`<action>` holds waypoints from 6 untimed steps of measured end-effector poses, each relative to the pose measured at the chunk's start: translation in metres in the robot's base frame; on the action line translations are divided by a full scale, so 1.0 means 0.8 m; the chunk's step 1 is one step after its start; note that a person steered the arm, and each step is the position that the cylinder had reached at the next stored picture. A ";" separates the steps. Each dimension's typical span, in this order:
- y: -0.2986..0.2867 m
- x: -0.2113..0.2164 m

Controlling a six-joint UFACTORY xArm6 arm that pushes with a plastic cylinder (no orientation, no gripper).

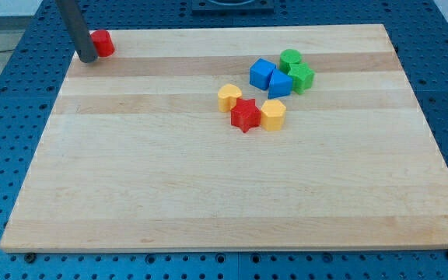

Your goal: Move your arm to the bottom of the yellow hexagon

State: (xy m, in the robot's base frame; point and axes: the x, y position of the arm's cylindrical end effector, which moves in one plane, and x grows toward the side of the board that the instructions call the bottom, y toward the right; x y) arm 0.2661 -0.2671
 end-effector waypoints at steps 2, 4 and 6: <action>0.013 -0.003; 0.062 0.151; 0.254 0.254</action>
